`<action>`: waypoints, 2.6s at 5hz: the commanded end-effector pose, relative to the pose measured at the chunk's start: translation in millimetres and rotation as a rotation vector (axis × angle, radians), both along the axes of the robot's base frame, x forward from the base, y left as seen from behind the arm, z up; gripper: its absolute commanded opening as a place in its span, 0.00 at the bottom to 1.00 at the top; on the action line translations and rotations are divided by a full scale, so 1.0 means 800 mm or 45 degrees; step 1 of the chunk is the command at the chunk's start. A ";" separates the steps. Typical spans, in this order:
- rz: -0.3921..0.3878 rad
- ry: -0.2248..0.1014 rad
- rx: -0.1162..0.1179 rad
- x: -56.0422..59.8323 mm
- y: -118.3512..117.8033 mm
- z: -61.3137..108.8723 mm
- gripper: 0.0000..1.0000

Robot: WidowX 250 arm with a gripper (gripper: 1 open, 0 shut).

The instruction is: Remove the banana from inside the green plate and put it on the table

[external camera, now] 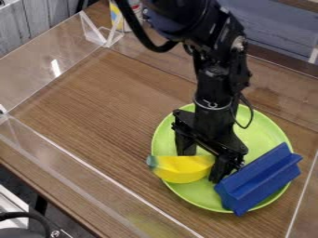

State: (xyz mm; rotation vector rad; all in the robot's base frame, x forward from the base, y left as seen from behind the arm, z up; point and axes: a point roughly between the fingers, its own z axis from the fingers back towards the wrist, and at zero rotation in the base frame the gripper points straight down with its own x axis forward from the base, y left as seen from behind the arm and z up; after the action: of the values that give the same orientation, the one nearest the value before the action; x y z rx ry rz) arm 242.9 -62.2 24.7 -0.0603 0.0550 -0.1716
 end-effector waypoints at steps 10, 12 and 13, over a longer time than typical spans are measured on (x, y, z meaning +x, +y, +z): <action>0.038 -0.057 -0.054 0.006 0.010 0.028 0.00; 0.061 -0.097 -0.064 0.011 0.029 0.061 0.00; 0.129 -0.144 -0.049 0.023 0.072 0.089 0.00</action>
State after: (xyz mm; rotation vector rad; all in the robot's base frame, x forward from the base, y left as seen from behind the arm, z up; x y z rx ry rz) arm 254.1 -4.5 80.8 -0.0946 -0.0050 -0.0657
